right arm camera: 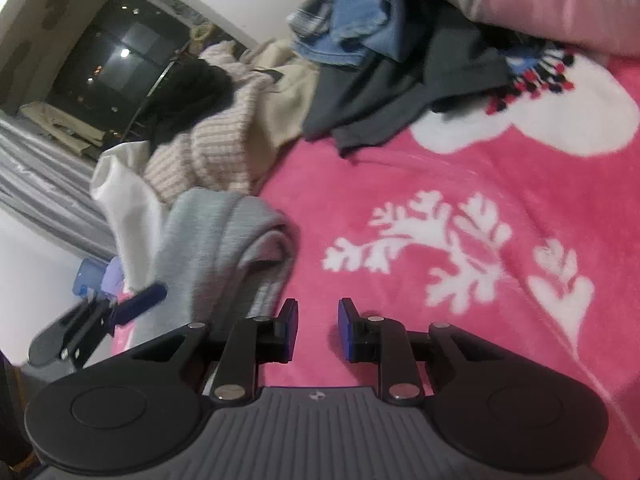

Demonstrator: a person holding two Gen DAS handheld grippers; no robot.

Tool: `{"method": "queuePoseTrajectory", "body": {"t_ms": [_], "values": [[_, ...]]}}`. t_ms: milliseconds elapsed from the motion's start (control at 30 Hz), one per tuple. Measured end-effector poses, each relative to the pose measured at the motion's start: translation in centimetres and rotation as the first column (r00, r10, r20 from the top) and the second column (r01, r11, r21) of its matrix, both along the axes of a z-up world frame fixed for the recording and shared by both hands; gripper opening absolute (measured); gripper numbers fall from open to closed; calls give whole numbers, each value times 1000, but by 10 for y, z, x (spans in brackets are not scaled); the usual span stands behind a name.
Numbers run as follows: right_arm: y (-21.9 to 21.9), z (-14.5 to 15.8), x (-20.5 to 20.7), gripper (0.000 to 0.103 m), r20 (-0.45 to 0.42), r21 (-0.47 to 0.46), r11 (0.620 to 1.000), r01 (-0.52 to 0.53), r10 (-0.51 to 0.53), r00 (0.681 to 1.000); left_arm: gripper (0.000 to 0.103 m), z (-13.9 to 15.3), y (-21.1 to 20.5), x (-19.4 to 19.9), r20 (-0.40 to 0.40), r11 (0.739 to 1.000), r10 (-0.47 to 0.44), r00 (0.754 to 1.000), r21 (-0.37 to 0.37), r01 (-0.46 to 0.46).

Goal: Fold clothes

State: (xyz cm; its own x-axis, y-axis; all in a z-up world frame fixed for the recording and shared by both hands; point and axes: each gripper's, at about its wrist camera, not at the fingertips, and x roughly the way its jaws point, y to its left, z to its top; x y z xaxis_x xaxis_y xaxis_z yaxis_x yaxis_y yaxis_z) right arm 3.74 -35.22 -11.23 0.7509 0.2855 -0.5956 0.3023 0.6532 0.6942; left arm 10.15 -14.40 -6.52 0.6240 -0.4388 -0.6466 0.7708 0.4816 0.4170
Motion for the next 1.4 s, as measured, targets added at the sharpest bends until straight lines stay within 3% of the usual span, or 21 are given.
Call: {"method": "queuePoseTrajectory", "body": {"t_ms": [67, 100, 167, 267, 500, 900, 1000, 1067, 1133, 1167, 1200, 1300, 1400], "values": [[-4, -4, 1, 25, -4, 10, 1000, 5, -5, 1000, 38, -2, -9, 5, -24, 1000, 1, 1000, -8, -1], [-6, -5, 1, 25, -5, 10, 1000, 7, -7, 1000, 36, -2, -12, 8, -41, 1000, 6, 999, -15, -7], [-10, -6, 2, 25, -4, 15, 1000, 5, -4, 1000, 17, 0, -16, 15, -76, 999, 26, 997, -35, -29], [-14, -7, 1, 25, 0, 26, 1000, 2, -2, 1000, 6, 7, -16, 27, -141, 992, 70, 988, -92, -83], [-23, -7, -4, 25, 8, 64, 998, 16, -16, 1000, 3, 36, -3, 43, -240, 958, 133, 962, -220, -187], [-20, 4, -12, 25, 47, 59, 998, 17, -20, 999, 2, 129, 41, 67, -97, 872, 240, 966, -415, -258], [-13, 17, -11, 25, 127, -3, 1000, 0, 0, 992, 2, 138, 47, 71, -88, 872, 236, 968, -421, -251], [8, 25, -6, 28, 176, -133, 990, -35, 59, 983, 2, 138, 48, 72, -85, 880, 227, 970, -409, -242], [34, 34, 0, 38, 213, -285, 956, -69, 133, 968, 2, 138, 49, 73, -81, 888, 219, 972, -397, -233], [46, 38, 3, 53, 227, -358, 930, -82, 172, 959, 2, 137, 50, 74, -80, 891, 214, 974, -391, -228], [59, 42, 6, 60, 238, -430, 898, -93, 212, 948, 2, 136, 50, 74, -80, 893, 209, 975, -391, -223], [97, 54, 16, 59, 249, -630, 769, -108, 332, 910, 2, 132, 48, 79, -88, 891, 200, 976, -397, -218], [135, 66, 25, 57, 230, -795, 598, -99, 448, 864, 2, 130, 52, 83, -88, 892, 193, 977, -399, -212]]}}
